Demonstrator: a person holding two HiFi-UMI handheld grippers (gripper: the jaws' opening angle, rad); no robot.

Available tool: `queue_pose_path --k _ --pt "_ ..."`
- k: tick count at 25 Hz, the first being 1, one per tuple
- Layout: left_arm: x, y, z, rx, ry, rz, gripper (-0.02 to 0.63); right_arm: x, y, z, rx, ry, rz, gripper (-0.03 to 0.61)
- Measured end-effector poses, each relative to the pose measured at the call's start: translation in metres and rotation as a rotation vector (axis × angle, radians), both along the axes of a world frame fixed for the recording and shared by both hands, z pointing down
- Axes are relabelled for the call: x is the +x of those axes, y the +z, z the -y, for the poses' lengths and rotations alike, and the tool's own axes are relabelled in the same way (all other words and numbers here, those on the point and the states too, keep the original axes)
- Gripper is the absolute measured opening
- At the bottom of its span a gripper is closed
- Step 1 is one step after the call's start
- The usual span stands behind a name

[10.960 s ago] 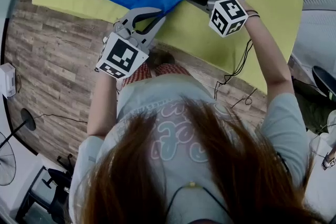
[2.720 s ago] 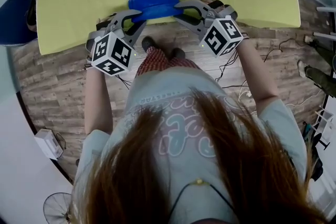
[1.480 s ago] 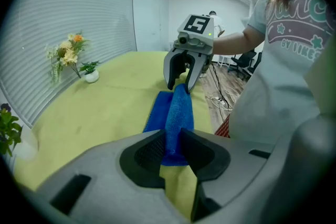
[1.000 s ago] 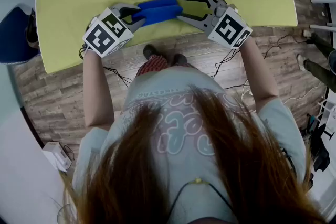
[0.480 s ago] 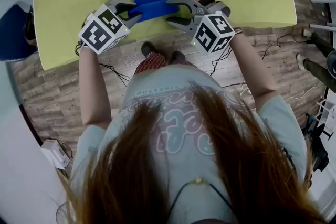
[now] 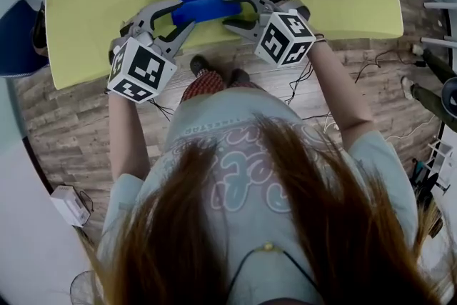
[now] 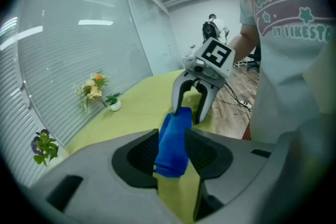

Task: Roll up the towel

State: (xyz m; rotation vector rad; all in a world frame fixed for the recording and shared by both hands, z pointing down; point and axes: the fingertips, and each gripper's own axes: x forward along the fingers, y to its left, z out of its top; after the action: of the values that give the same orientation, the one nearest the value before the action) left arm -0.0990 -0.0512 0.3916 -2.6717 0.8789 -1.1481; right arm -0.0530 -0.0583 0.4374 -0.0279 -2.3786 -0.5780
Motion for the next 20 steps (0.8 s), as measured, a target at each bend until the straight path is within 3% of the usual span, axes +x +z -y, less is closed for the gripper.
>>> queue_pose_path --k 4,6,12,20 --pt "0.005 0.037 -0.009 -0.070 0.052 0.163 0.166 0.002 -0.002 0.001 -0.006 -0.003 -0.002 0.202" --pt "0.002 0.045 -0.006 -0.073 0.045 0.197 0.167 0.002 -0.002 0.002 -0.009 -0.002 0.000 0.202" --pt "-0.008 0.045 0.007 -0.081 0.016 0.202 0.164 -0.002 -0.004 0.010 -0.022 0.014 0.011 0.156" --pt "-0.009 0.041 0.015 -0.237 0.049 0.134 0.155 -0.002 -0.012 0.022 -0.201 -0.003 0.028 0.156"
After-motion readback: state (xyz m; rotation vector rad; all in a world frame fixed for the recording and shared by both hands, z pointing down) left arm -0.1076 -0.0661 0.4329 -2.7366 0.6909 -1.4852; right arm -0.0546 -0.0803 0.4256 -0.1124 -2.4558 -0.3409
